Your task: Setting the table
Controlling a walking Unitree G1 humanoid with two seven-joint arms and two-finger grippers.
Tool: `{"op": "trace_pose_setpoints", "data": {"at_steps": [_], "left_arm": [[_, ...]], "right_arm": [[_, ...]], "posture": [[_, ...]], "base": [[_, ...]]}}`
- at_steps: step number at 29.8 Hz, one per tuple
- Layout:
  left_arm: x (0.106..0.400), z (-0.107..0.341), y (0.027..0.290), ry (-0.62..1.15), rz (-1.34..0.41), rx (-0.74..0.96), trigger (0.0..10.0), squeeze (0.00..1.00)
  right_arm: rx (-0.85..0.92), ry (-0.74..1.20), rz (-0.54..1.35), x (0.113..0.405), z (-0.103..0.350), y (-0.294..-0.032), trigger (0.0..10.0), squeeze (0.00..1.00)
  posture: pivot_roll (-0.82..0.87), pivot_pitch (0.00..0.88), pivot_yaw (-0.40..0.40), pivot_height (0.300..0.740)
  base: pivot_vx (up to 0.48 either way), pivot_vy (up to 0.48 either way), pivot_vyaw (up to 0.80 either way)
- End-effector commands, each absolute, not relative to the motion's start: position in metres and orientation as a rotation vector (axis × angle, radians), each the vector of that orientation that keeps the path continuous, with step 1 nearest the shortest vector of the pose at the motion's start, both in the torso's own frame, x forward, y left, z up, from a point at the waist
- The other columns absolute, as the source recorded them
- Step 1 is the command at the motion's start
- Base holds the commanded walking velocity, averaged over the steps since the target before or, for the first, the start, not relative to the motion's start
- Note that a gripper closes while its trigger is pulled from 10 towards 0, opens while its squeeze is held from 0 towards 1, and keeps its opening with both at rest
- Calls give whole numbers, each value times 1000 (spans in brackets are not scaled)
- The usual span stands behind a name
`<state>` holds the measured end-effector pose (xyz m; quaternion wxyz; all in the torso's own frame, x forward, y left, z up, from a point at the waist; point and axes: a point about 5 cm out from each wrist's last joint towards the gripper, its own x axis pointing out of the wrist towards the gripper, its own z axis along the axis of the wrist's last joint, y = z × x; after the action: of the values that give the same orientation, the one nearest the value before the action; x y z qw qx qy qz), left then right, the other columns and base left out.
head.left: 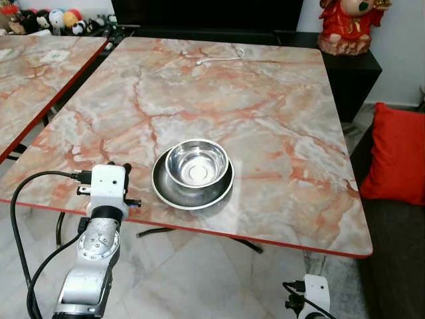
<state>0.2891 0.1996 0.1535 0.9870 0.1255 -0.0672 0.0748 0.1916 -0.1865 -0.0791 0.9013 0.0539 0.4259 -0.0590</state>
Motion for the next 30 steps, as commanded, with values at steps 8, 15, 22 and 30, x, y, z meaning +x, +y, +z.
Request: {"op": "trace_pose_setpoints", "data": {"at_steps": [8, 15, 22, 30], "left_arm": [[291, 156, 204, -169, 175, 261, 10000, 0], [289, 157, 206, -169, 173, 255, 10000, 0], [291, 159, 206, -182, 166, 260, 10000, 0], [291, 161, 209, -188, 177, 257, 10000, 0]], "right_arm": [[113, 882, -118, 189, -81, -183, 10000, 0], [117, 893, -118, 187, -82, -181, 10000, 0], [118, 893, -119, 187, -82, -182, 10000, 0], [117, 889, -122, 188, -81, -184, 10000, 0]], "posture": [[24, 76, 26, 740], [35, 58, 29, 740], [38, 67, 23, 740], [41, 89, 16, 740]], "base": [[0, 480, 0], [0, 480, 0], [0, 480, 0], [0, 480, 0]]}}
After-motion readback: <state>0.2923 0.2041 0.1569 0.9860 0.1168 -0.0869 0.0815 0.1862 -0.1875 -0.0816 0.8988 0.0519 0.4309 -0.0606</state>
